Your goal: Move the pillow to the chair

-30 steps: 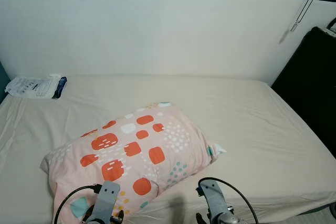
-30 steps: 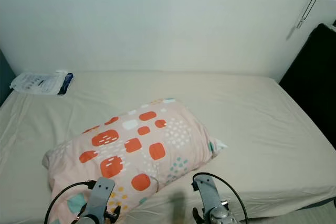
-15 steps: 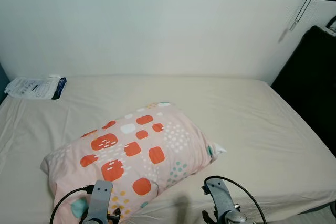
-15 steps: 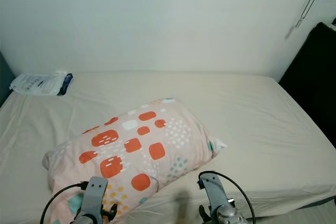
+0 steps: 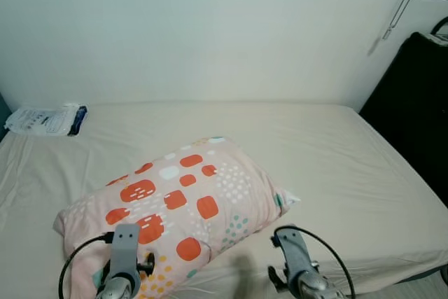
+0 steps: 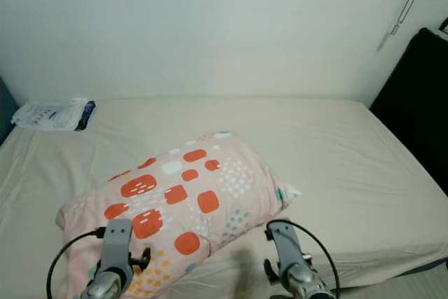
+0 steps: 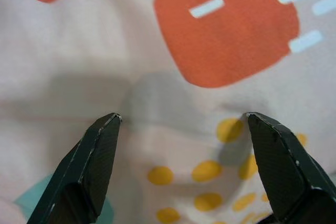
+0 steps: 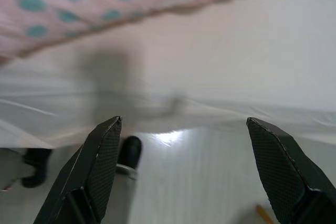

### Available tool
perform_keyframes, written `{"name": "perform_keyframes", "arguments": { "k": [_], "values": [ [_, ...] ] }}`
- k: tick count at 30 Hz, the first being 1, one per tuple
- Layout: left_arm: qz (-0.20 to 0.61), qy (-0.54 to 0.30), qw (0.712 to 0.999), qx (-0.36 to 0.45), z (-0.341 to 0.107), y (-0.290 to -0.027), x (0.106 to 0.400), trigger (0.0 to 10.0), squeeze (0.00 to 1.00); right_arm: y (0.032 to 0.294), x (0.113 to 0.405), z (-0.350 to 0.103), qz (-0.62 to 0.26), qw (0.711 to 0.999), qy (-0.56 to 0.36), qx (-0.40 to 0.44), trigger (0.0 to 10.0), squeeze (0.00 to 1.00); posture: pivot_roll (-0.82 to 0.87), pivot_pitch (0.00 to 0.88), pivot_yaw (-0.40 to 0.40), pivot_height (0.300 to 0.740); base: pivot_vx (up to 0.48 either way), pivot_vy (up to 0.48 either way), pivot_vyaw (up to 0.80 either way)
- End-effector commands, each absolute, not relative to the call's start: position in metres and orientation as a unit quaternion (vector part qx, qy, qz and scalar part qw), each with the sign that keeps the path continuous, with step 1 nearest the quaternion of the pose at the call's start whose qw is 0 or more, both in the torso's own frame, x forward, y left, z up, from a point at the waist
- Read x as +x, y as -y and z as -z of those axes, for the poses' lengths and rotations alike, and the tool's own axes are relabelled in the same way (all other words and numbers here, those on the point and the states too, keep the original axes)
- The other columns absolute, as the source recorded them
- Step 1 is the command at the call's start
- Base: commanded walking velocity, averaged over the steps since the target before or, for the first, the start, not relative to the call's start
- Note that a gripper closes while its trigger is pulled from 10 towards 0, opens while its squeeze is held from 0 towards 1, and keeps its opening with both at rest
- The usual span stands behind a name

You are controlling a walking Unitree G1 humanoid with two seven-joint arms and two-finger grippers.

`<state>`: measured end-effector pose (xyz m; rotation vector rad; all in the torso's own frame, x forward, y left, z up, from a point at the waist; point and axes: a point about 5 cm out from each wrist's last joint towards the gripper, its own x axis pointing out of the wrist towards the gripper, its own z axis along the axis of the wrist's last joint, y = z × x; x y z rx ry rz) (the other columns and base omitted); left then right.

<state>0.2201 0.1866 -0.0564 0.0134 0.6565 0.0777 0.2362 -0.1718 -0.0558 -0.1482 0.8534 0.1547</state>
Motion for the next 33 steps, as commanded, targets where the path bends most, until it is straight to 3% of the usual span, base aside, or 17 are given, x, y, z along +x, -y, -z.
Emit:
{"name": "perform_keyframes", "arguments": {
  "k": [1,10,13,25,33],
  "values": [
    [-0.028,-0.332,0.943,0.006,0.061,-0.184,0.214,10.0,0.00,0.172,0.235,0.056,-0.080,0.903,-0.420,-0.050,10.0,0.00,0.09,0.000,-0.103,0.740,0.000,0.000,0.00],
    [-0.030,-0.342,0.939,0.014,0.068,-0.185,0.198,10.0,0.00,0.165,0.241,0.052,-0.095,0.914,-0.395,0.008,10.0,0.00,0.11,0.000,-0.124,0.740,0.000,0.000,0.00],
    [-0.032,-0.347,0.937,0.009,0.071,-0.186,0.193,10.0,0.00,0.160,0.240,0.052,-0.118,0.912,-0.393,-0.008,10.0,0.00,0.11,0.000,-0.125,0.740,0.000,0.000,0.00],
    [0.005,-0.300,0.954,-0.006,0.057,-0.172,0.217,10.0,0.00,0.171,0.235,0.056,-0.097,0.907,-0.409,-0.008,10.0,0.00,0.10,0.000,-0.149,0.740,0.000,0.000,0.00],
    [0.043,-0.331,0.943,0.001,0.063,-0.160,0.211,10.0,0.00,0.168,0.238,0.053,-0.108,0.913,-0.394,0.009,10.0,0.00,0.08,0.000,-0.137,0.740,0.000,0.000,0.00]
  ]
}}
